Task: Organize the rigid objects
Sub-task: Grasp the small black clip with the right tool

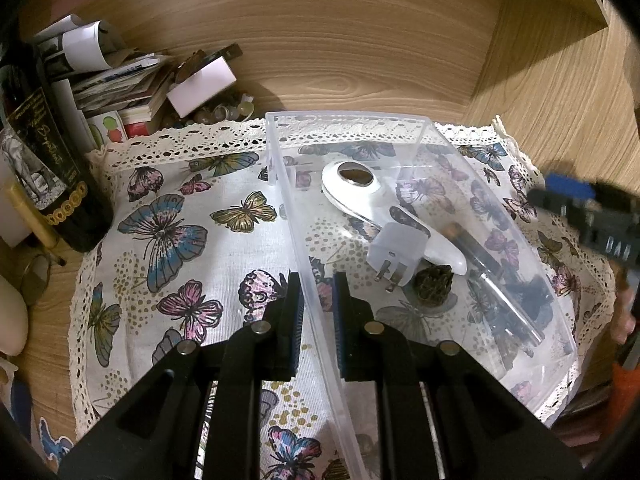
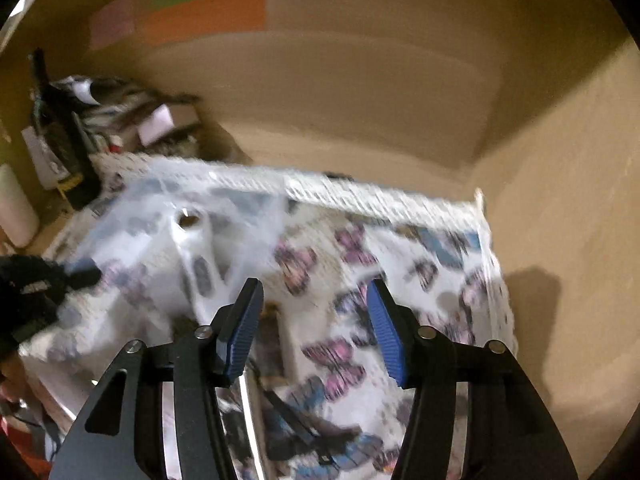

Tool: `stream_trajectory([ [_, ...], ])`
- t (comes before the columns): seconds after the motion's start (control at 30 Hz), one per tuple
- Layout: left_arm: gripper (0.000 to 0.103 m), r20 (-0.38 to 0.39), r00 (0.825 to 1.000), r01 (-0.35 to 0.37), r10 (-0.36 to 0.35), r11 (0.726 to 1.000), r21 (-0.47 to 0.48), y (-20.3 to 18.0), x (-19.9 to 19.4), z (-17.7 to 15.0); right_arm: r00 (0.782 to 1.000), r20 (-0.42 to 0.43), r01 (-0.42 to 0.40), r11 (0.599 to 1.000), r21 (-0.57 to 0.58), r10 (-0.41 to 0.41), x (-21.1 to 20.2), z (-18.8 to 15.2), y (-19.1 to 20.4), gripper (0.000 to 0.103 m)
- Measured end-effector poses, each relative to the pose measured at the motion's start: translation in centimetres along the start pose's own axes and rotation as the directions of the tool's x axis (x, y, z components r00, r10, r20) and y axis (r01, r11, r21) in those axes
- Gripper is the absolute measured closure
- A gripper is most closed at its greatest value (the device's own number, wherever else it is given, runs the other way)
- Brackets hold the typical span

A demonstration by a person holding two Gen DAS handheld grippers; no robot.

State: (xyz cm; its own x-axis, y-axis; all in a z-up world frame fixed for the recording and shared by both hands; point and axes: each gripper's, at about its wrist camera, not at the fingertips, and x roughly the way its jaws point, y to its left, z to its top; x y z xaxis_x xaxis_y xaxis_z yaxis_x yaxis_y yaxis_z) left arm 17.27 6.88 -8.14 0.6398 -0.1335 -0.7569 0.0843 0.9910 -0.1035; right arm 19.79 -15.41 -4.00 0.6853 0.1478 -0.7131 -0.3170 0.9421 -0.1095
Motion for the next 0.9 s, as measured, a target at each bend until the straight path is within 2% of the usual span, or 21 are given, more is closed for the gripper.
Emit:
stream_trajectory([
  [0.27, 0.091, 0.002, 1.0, -0.012, 0.012, 1.0, 0.005, -0.2, -0.1, -0.1, 0.995, -0.101, -0.007, 0.992, 0.128, 0.02, 1.5, -6.4, -1.4, 0.052],
  [0.3, 0.091, 0.002, 1.0, -0.013, 0.013, 1.0, 0.005, -0.2, -0.1, -0.1, 0.993, -0.111, -0.008, 0.989, 0.147, 0.025, 1.6, -7.0, -1.5, 0.049],
  [0.4, 0.091, 0.003, 1.0, -0.015, 0.015, 1.0, 0.006, -0.2, 0.0, -0.2, 0.99, -0.138, 0.021, 0.985, 0.169, 0.002, 1.9, -8.3, -1.7, 0.046],
  [0.6, 0.091, 0.004, 1.0, -0.011, 0.011, 1.0, 0.002, -0.2, -0.2, -0.3, 0.992, -0.124, 0.0, 0.986, 0.166, 0.021, 0.8, -9.7, -1.6, 0.046],
  [0.67, 0.091, 0.005, 1.0, -0.011, 0.011, 1.0, 0.003, -0.2, -0.2, -0.3, 0.992, -0.121, -0.023, 0.982, 0.186, 0.046, 0.7, -10.0, -1.9, 0.05],
  [0.73, 0.091, 0.006, 1.0, -0.012, 0.012, 1.0, 0.003, -0.2, -0.2, -0.4, 0.988, -0.123, -0.06, 0.971, 0.231, 0.091, 0.7, -10.2, -2.3, 0.06],
  [0.8, 0.091, 0.006, 1.0, -0.012, 0.012, 1.0, 0.003, -0.2, -0.2, -0.4, 0.988, -0.118, -0.067, 0.965, 0.252, 0.1, 0.7, -10.2, -2.5, 0.064],
  [0.83, 0.091, 0.005, 1.0, -0.011, 0.011, 1.0, 0.002, -0.2, -0.2, -0.4, 0.989, -0.114, -0.062, 0.964, 0.258, 0.094, 0.7, -10.2, -2.5, 0.076],
  [0.9, 0.091, 0.006, 1.0, -0.011, 0.011, 1.0, 0.002, -0.2, -0.2, -0.4, 0.991, -0.109, -0.049, 0.963, 0.266, 0.08, 0.7, -10.0, -2.7, 0.076],
])
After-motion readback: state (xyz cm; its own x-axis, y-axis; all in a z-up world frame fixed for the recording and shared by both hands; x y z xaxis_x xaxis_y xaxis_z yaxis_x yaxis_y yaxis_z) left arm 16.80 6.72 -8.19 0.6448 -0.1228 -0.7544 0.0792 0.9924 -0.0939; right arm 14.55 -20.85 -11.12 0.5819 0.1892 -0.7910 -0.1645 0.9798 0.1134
